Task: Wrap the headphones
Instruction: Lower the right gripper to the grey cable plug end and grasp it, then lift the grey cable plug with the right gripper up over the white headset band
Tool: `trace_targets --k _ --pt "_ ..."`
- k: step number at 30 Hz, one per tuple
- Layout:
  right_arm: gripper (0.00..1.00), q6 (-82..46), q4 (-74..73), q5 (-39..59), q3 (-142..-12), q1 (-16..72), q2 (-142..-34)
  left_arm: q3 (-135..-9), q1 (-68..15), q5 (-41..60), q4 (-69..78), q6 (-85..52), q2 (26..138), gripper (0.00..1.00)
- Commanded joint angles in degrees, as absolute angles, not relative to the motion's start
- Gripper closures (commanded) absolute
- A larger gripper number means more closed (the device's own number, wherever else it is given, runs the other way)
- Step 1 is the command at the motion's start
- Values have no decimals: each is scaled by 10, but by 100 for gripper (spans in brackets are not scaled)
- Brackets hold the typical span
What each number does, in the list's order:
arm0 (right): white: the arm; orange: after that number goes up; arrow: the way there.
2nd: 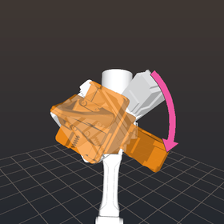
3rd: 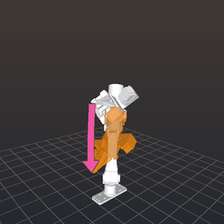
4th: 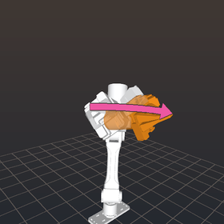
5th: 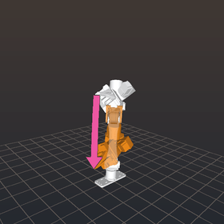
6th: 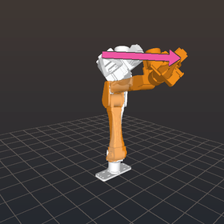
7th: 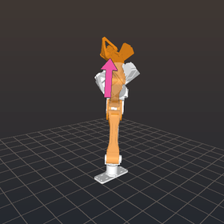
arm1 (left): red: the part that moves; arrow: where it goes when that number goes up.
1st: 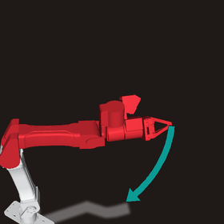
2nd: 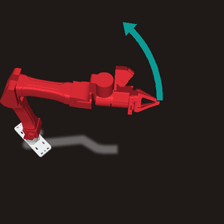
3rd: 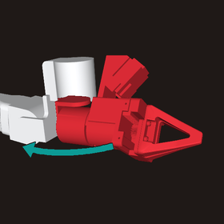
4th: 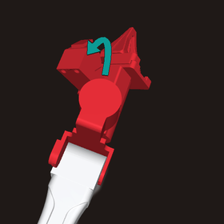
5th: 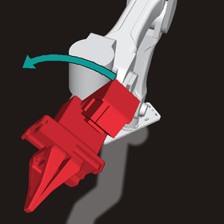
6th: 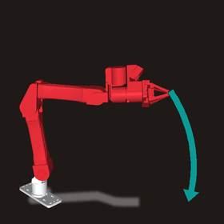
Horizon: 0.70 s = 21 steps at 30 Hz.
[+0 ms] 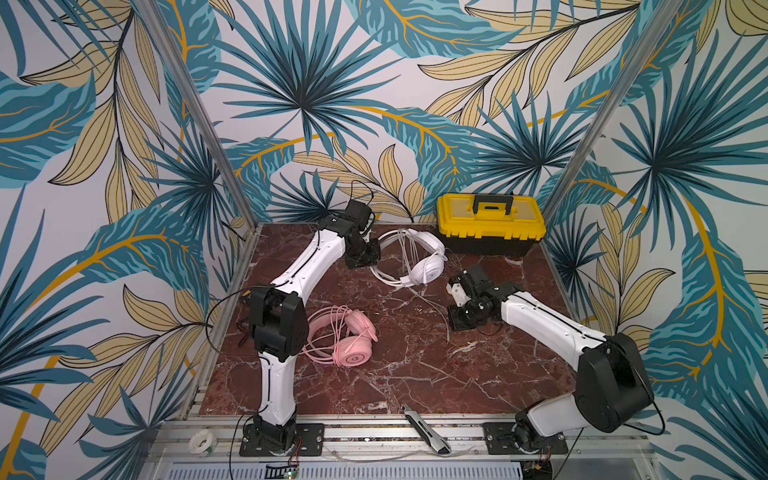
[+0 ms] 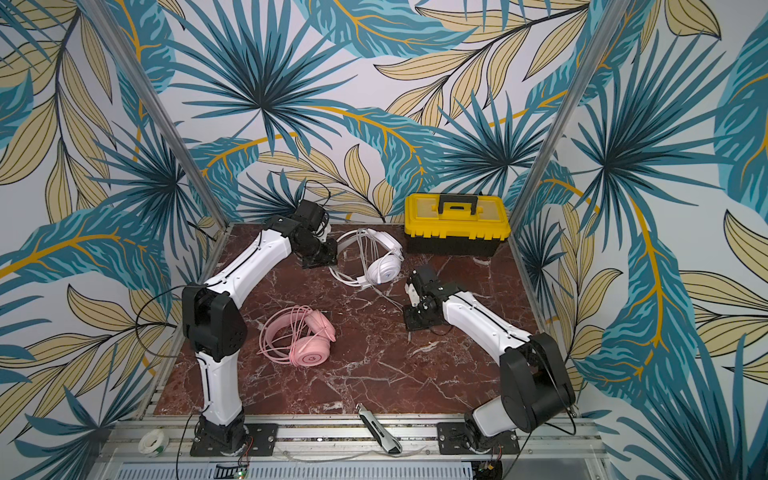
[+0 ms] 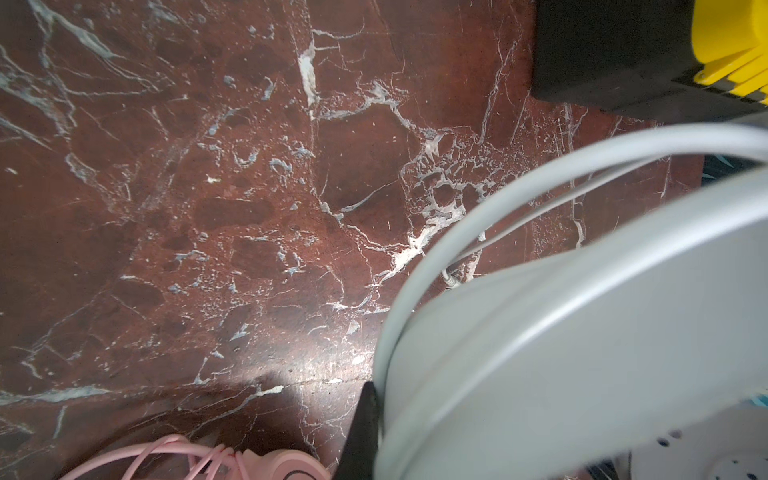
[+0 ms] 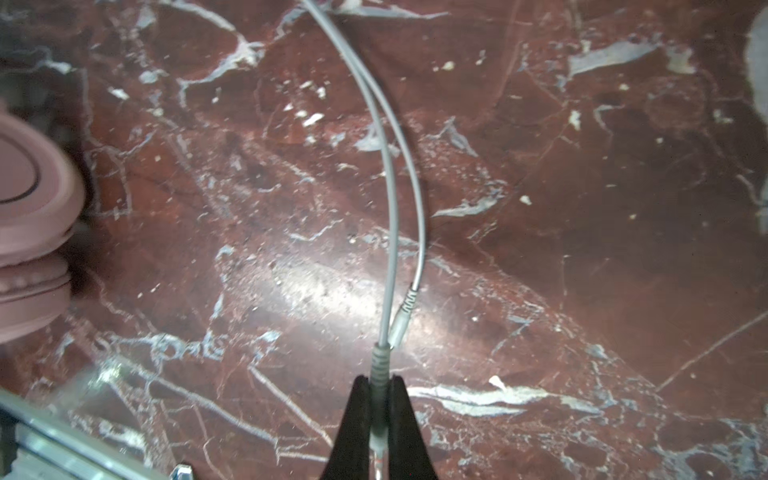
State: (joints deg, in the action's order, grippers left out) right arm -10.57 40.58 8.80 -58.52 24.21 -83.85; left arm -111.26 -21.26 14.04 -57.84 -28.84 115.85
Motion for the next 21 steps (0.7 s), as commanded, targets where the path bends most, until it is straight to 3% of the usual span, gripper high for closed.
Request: trace_targets --k 1,10,21 --pt "100 -54 452 143 -585 257 -801 -1122 -209 155 -541 -307 1162 100" --pt "100 12 525 247 -588 283 -733 -1122 -209 150 -534 -323 1182 100" --pt "100 51 439 368 -640 287 -689 -1108 -231 103 -534 -316 1215 100"
